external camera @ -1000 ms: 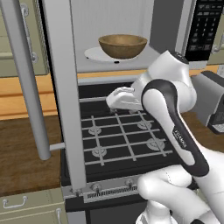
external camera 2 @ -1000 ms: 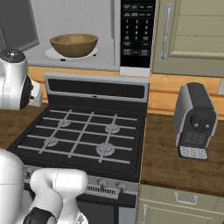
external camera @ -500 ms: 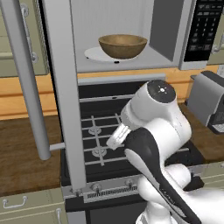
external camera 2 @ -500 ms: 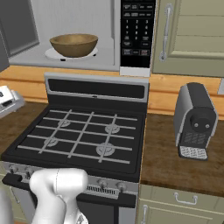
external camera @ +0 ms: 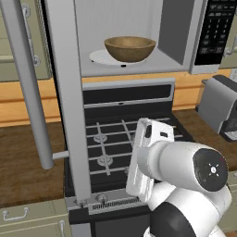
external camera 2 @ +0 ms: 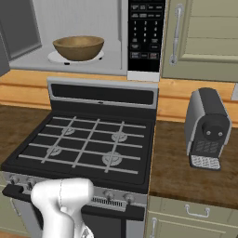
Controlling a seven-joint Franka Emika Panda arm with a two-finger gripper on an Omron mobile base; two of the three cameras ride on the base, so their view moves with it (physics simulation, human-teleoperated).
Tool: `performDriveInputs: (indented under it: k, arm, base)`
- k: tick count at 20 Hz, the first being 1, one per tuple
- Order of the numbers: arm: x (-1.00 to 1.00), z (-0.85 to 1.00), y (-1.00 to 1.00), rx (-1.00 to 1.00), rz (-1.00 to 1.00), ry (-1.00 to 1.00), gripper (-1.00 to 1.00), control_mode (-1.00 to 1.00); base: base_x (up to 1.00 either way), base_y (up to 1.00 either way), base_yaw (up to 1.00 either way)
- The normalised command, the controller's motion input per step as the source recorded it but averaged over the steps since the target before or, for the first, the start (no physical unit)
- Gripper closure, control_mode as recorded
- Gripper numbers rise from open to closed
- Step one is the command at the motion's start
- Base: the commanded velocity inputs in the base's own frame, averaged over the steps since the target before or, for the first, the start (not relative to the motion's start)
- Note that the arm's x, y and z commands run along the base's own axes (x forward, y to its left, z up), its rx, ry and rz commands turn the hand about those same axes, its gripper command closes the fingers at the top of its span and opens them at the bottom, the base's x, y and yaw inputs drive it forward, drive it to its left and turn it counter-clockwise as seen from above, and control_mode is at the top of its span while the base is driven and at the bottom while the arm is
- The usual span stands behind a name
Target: Open the microwave, place the bowl with waffle inside the microwave, then close the microwave door and turn it on.
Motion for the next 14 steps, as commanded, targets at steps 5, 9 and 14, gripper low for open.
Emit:
performDriveInputs:
  k: [5,9,14]
  arm:
    - [-0.37,-0.37,0.59,-0.31,0.18,-0.28,-1.0,-1.0]
    - [-0.22,-0.83,0.25,-0.28,0.09,-0.04,-1.0,-1.0]
    - [-0.01,-0.9,0.4,-0.23,0.02,-0.01,-1.0,-1.0]
  base:
    - [0.0,0.0,0.0]
    - [0.0,0.0,0.0]
    - [0.0,0.0,0.0]
